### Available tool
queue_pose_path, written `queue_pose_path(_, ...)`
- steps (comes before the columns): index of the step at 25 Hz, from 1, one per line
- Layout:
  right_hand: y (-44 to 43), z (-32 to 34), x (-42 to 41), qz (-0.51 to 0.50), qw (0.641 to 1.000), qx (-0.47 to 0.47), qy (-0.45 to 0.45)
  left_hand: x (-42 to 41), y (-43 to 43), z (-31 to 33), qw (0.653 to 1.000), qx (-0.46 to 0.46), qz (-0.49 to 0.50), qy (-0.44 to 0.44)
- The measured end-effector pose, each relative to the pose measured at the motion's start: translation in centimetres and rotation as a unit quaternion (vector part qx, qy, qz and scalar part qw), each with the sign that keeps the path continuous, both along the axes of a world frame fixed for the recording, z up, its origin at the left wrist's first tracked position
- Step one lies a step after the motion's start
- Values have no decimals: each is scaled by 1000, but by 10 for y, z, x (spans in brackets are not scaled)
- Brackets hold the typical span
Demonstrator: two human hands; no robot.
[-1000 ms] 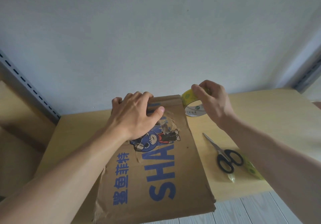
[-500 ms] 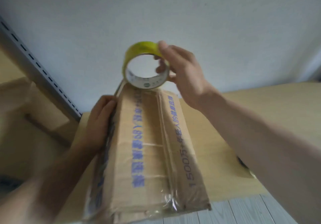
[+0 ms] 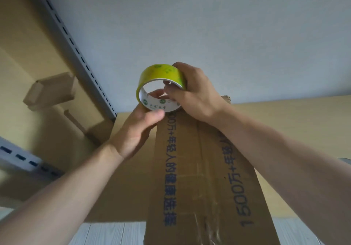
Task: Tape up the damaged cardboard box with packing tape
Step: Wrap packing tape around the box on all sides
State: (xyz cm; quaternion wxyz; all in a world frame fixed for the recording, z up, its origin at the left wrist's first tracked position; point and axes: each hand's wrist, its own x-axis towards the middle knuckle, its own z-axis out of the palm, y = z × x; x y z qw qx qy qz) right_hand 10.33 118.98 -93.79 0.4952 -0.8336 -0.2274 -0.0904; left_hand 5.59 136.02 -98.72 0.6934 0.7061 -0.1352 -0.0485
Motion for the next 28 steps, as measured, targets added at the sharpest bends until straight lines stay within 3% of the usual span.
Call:
queue_pose_path(2,0,1,-1,9,999,24,24,-4,-3,-5,998,50,-3,31)
queue_pose_path(6,-4,2,-5,21,999,37,31,-10,-20,-16,995,-44,7,93)
queue_pose_path(10,-44,19,8,-22,998,-38,-35,-8,-18,-18,994,-84,19,68)
queue_pose_path(14,-115,47,2,-101,980,-151,-82,-11,-18,-17,999,-26,30,35)
queue_pose_path(19,-142,35,-10,-133,952,-267,-66,-11,-24,-18,998,-46,22,47)
queue_pose_path(23,-148,21,-5,-119,938,-318,-69,-11,-22,-19,997,-62,9,53)
queue_pose_path(28,-152,0,0,-97,946,-303,-68,-7,-18,-21,998,-56,-2,43)
